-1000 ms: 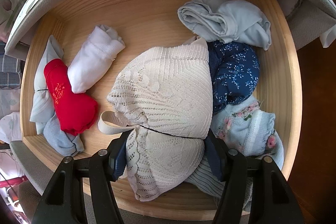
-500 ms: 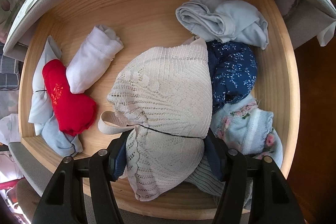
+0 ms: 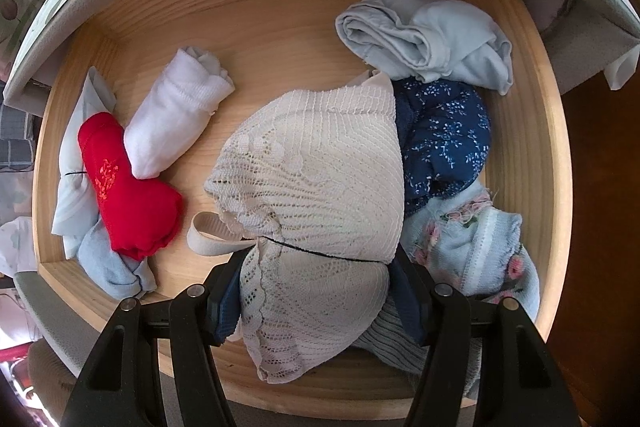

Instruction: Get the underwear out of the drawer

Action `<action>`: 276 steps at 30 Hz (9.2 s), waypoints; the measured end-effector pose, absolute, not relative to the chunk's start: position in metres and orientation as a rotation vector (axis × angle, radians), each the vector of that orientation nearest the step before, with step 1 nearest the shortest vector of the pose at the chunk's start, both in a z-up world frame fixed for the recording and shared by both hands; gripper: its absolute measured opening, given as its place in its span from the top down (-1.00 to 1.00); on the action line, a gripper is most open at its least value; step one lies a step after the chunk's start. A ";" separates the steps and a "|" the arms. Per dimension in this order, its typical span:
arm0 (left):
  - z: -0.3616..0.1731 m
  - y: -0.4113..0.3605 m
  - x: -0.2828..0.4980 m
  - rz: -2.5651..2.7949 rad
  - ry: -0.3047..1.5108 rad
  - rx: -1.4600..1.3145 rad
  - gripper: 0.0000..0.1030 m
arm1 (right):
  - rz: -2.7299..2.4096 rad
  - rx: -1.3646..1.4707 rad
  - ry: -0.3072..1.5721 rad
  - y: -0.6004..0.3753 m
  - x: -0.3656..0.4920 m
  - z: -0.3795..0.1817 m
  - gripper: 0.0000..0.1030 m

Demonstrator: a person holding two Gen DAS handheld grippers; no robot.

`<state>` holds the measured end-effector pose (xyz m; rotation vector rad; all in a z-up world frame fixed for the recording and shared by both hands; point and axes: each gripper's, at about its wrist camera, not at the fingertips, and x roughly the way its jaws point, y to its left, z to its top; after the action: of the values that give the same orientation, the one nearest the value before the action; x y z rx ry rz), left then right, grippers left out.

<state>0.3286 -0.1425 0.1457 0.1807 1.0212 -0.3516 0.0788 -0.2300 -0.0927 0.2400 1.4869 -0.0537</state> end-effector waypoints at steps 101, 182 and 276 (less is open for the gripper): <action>0.005 0.000 0.073 -0.050 1.095 0.048 -0.25 | 0.045 0.203 1.162 -0.303 0.062 0.133 -0.15; -0.004 0.017 0.080 -0.077 1.160 -0.089 -0.25 | 0.065 -0.009 1.823 -0.301 0.078 -0.034 0.10; -0.108 -0.061 0.125 -0.152 1.701 0.042 -0.21 | 0.066 0.391 1.694 -0.317 0.029 -0.103 0.36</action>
<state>0.1252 -0.0615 -0.1075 0.0425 1.7009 -0.1519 0.0289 -0.3169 -0.1031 0.3907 1.6936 0.0658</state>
